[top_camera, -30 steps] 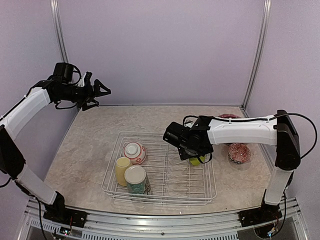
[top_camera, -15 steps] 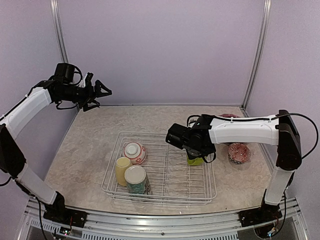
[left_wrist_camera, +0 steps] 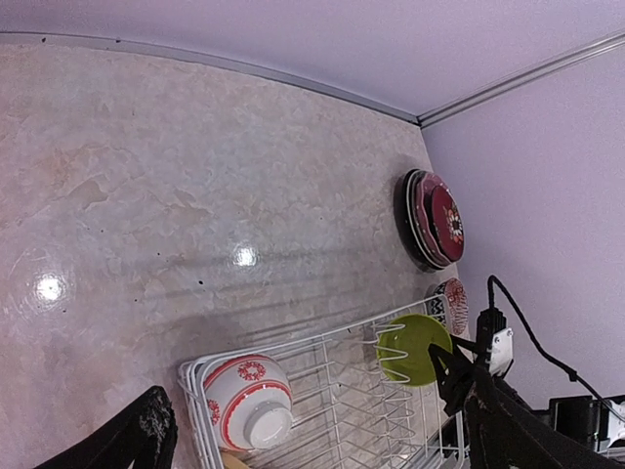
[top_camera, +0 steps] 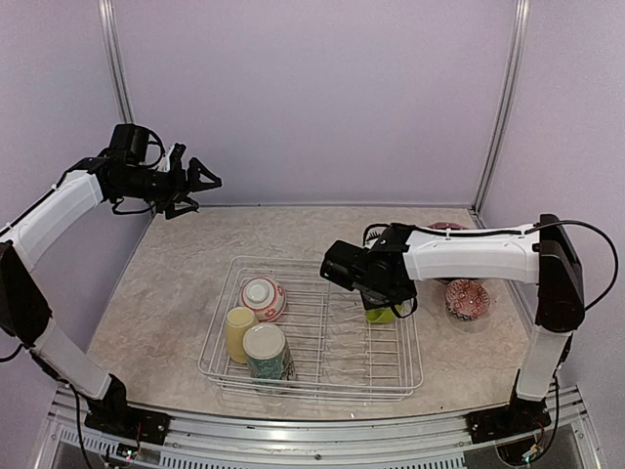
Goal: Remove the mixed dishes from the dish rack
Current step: Grab the bowl from the dish rack.
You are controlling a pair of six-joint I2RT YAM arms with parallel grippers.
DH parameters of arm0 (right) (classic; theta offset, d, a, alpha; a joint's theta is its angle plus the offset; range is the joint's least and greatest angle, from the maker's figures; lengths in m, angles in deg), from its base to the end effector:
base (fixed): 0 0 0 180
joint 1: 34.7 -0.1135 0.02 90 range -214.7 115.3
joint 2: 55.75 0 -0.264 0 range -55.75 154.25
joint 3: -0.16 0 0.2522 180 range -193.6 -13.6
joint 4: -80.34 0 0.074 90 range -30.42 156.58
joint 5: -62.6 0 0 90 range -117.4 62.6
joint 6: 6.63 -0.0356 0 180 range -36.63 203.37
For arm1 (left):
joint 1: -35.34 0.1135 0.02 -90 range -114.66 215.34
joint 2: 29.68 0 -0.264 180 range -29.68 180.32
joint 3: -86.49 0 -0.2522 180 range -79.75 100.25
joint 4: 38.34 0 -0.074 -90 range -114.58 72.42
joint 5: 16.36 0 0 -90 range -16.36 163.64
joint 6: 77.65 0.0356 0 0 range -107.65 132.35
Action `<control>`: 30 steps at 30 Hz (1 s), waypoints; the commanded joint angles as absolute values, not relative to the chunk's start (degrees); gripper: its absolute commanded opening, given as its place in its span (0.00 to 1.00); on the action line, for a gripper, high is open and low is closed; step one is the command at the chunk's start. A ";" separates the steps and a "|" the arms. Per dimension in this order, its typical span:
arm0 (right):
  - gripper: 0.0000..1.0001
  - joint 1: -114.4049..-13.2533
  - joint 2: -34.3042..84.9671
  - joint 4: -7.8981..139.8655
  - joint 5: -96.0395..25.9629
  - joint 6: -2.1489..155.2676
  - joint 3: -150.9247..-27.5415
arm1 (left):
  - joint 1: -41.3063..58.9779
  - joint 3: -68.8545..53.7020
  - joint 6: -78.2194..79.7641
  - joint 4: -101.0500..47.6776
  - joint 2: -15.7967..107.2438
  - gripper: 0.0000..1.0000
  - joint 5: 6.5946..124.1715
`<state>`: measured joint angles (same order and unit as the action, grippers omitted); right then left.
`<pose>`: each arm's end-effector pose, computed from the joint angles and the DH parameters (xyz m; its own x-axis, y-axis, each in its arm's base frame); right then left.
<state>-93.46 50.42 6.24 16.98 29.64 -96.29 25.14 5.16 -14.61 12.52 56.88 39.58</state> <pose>0.2043 0.2887 0.2256 -0.7662 -0.1521 -0.6243 0.0773 0.9427 -0.3246 0.3227 -0.0783 0.3652 -0.8105 -0.2358 -0.5362 0.2346 0.7081 -0.6660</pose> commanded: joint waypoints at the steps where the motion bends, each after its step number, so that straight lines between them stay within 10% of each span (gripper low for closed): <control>1: 0.34 -92.62 53.28 7.08 17.00 25.24 -98.03 | 24.61 6.78 -14.89 13.65 57.42 0.99 39.05; 17: 0.01 -92.67 61.59 -12.98 25.55 13.52 -108.80 | 24.52 6.98 -14.81 13.91 57.24 0.99 39.21; 30: 0.00 -94.10 58.09 -13.02 26.86 21.36 -112.00 | 24.57 6.99 -14.76 14.07 57.85 0.99 39.79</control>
<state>-92.44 61.68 -13.52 25.62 19.32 -109.30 24.94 5.16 -14.61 13.39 56.99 39.60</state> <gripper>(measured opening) 0.105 0.990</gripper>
